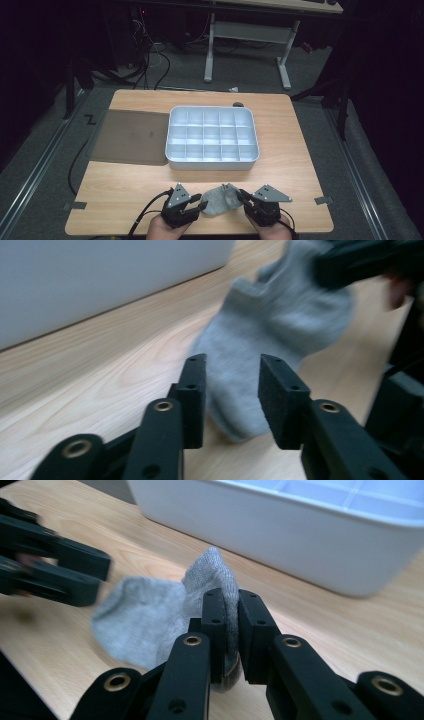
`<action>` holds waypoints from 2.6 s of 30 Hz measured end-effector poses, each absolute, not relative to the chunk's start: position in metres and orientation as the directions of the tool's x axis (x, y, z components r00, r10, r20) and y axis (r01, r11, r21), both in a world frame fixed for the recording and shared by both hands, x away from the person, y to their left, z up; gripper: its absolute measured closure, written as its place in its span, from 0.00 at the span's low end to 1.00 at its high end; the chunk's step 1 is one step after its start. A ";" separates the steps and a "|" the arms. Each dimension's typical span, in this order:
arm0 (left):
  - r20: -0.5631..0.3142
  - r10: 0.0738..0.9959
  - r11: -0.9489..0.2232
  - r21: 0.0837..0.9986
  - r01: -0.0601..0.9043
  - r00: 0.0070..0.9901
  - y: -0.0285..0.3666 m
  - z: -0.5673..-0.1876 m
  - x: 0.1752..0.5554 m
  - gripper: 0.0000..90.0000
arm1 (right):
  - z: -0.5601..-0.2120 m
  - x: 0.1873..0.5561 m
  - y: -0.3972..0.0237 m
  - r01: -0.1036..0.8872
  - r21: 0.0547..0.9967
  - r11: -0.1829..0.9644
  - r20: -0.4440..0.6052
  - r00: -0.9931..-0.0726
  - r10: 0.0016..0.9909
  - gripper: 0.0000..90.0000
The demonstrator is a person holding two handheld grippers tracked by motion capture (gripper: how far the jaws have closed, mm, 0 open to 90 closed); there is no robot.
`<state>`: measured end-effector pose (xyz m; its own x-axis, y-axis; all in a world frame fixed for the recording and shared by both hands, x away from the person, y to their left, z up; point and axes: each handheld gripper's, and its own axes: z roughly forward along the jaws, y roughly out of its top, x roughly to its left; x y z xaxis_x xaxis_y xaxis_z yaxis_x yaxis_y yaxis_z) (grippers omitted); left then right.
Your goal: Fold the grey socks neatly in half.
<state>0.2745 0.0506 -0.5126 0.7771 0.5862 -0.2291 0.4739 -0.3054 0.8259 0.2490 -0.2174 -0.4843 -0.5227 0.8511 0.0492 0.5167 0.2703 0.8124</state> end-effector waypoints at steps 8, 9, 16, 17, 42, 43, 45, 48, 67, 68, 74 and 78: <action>-0.178 0.535 -0.405 0.804 0.436 0.826 -0.005 -0.514 0.271 0.86 | -0.499 0.254 -0.232 0.555 0.799 0.231 0.088 -0.487 0.869 0.90; -0.158 0.533 -0.434 0.793 0.429 0.831 -0.018 -0.519 0.272 0.87 | -0.500 0.254 -0.234 0.557 0.800 0.224 0.096 -0.486 0.869 0.89; -0.129 0.540 -0.490 0.755 0.436 0.832 -0.038 -0.527 0.278 0.87 | -0.498 0.253 -0.238 0.547 0.812 0.202 0.117 -0.491 0.863 0.79; -0.127 0.539 -0.494 0.753 0.434 0.833 -0.039 -0.528 0.278 0.88 | -0.498 0.252 -0.239 0.551 0.813 0.188 0.130 -0.486 0.864 0.74; -0.087 0.532 -0.504 0.767 0.397 0.842 -0.039 -0.531 0.276 0.92 | -0.515 0.254 -0.248 0.640 0.752 0.156 0.168 -0.415 0.894 0.88; -0.087 0.532 -0.504 0.767 0.397 0.842 -0.039 -0.531 0.276 0.92 | -0.515 0.254 -0.248 0.640 0.752 0.156 0.168 -0.415 0.894 0.88; -0.087 0.532 -0.504 0.767 0.397 0.842 -0.039 -0.531 0.276 0.92 | -0.508 0.248 -0.246 0.618 0.770 0.160 0.159 -0.429 0.889 0.88; -0.092 0.533 -0.501 0.767 0.402 0.841 -0.040 -0.531 0.277 0.92 | -0.499 0.242 -0.239 0.583 0.793 0.175 0.146 -0.460 0.876 0.89; -0.234 0.641 -0.342 0.766 0.544 0.731 0.047 -0.530 0.296 0.82 | -0.496 0.248 -0.230 0.564 0.801 0.200 0.085 -0.438 0.895 0.90; -0.234 0.641 -0.342 0.766 0.544 0.731 0.047 -0.530 0.296 0.83 | -0.496 0.248 -0.230 0.564 0.801 0.200 0.085 -0.438 0.895 0.90; -0.211 0.606 -0.393 0.759 0.520 0.767 0.034 -0.534 0.293 0.86 | -0.493 0.252 -0.220 0.568 0.791 0.226 0.061 -0.442 0.895 0.89; -0.204 0.594 -0.406 0.759 0.509 0.778 0.033 -0.534 0.291 0.86 | -0.492 0.252 -0.208 0.563 0.786 0.253 0.047 -0.464 0.885 0.88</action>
